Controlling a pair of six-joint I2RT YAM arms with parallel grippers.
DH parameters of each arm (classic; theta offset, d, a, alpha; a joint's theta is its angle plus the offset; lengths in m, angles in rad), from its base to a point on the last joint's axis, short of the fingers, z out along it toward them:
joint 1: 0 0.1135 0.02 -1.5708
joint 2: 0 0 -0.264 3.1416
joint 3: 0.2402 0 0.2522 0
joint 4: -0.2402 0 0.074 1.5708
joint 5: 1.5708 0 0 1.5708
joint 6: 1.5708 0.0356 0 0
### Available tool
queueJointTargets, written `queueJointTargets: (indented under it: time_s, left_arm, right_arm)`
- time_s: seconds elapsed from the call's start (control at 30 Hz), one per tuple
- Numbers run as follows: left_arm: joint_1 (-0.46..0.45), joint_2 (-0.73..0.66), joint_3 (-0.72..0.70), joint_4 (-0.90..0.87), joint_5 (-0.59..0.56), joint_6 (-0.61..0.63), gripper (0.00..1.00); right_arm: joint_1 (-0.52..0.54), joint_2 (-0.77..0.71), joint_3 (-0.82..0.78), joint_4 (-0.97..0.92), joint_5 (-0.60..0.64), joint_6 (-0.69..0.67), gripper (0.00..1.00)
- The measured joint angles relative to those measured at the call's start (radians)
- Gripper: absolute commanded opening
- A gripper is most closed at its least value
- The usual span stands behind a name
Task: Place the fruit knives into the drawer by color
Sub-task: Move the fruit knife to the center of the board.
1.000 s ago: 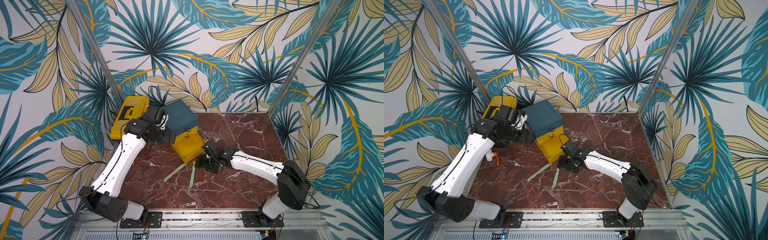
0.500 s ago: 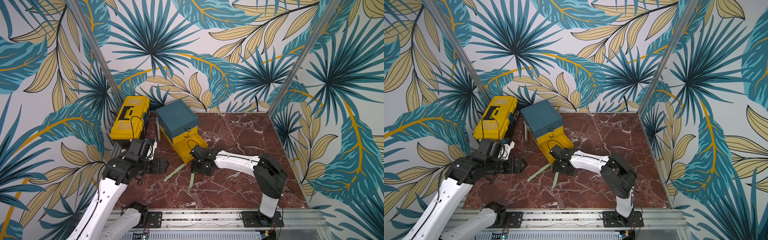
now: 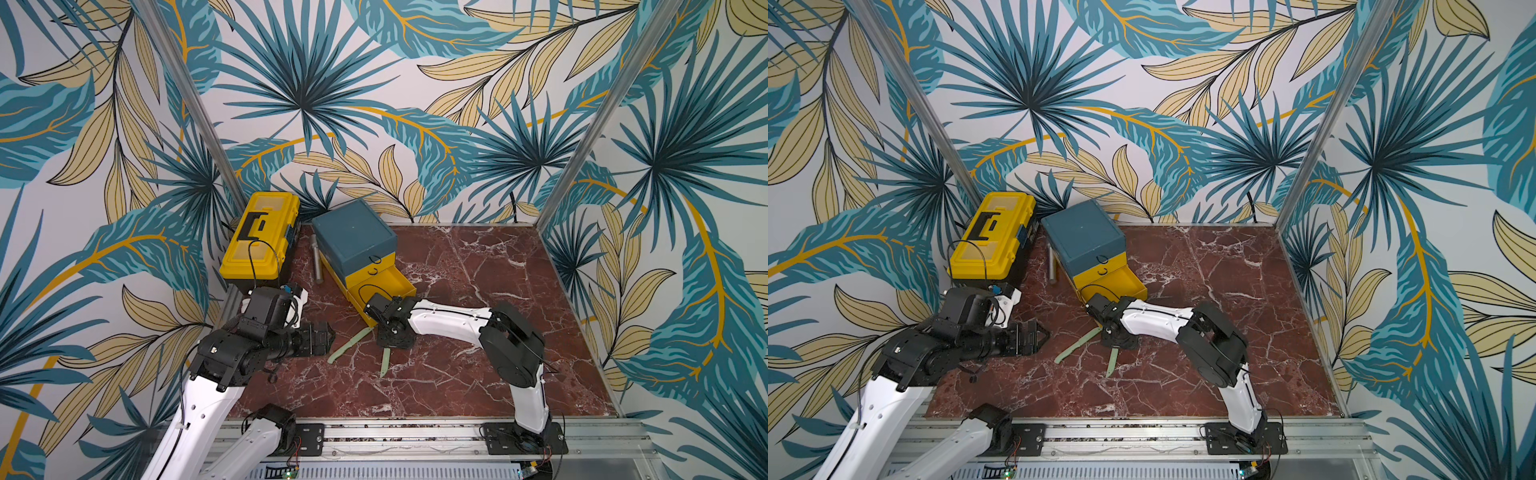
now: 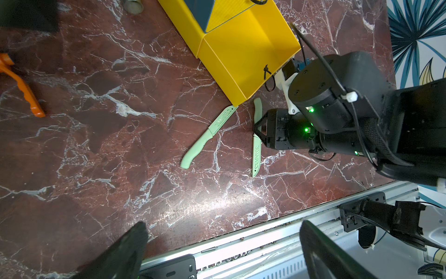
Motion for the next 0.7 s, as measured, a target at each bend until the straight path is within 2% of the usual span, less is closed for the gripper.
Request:
queueJointTargets:
  time_s: [0.2, 0.3, 0.5, 0.63, 0.7]
  left_arm:
    - [-0.006, -0.006, -0.011, 0.006, 0.026, -0.018, 1.0]
    - [-0.021, -0.01, -0.046, 0.029, 0.04, -0.033, 1.0]
    - [-0.121, 0.008, -0.158, 0.131, 0.05, -0.088, 1.0]
    - [-0.183, 0.053, -0.224, 0.251, 0.055, -0.134, 1.0]
    - [-0.225, 0.09, -0.246, 0.309, 0.051, -0.151, 1.0]
  right_arm:
    - [0.0, -0.02, -0.037, -0.006, 0.031, -0.006, 0.16]
    - [-0.008, -0.069, -0.109, 0.004, 0.041, -0.02, 0.14]
    - [-0.068, -0.2, -0.284, 0.013, 0.038, -0.076, 0.13]
    - [-0.098, -0.247, -0.342, 0.014, 0.026, -0.132, 0.14]
    - [-0.102, -0.255, -0.352, 0.014, 0.018, -0.157, 0.24]
